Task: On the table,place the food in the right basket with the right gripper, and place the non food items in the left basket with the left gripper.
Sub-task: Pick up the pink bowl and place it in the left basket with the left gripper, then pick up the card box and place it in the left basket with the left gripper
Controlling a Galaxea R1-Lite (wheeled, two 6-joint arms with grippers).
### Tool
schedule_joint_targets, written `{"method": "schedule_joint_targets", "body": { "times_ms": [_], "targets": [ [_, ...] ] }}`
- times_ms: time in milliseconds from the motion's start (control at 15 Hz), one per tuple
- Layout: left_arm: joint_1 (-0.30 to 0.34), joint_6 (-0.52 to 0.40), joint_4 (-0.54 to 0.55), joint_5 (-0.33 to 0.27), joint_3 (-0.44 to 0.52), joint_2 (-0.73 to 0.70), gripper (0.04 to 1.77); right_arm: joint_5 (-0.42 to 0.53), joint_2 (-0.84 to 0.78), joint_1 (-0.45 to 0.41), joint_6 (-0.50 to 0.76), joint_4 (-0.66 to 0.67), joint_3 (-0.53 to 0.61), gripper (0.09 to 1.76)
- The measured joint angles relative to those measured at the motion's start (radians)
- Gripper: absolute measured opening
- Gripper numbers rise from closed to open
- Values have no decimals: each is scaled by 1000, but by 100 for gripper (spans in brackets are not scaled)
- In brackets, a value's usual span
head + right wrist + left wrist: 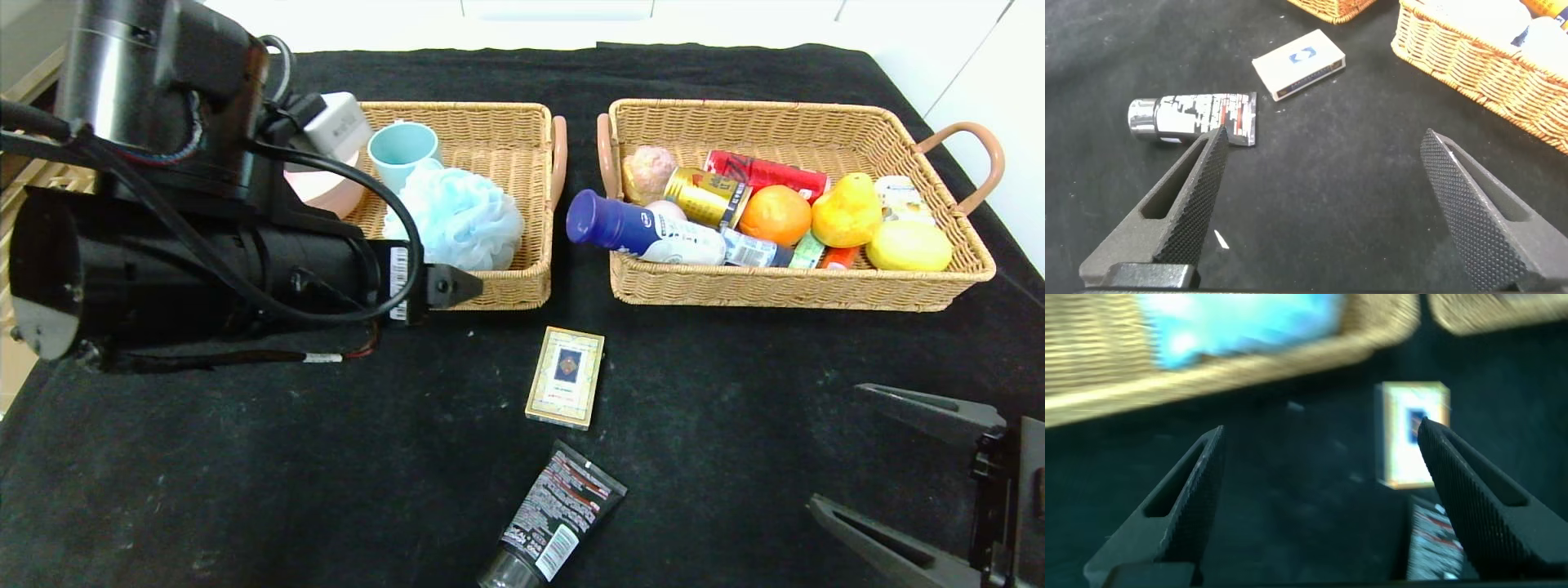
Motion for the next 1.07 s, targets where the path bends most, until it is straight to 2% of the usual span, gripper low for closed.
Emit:
{"method": "schedule_joint_targets", "body": {
  "times_ms": [133, 533, 667, 867, 1067],
  "targets": [
    [-64, -1, -3, 31, 0, 40, 169, 2, -3, 1, -1, 1, 2, 171],
    [-173, -1, -21, 84, 4, 142, 170, 4, -6, 3, -9, 1, 8, 171],
    [-198, -2, -22, 126, -2, 169, 170, 3, -7, 3, -13, 1, 8, 171],
    [-217, -3, -69, 145, -14, 211, 170, 3, -20, 4, -14, 1, 6, 171],
    [-239, -1, -106, 238, -23, 259, 171, 5, -33, 5, -12, 3, -3, 171]
  ]
}}
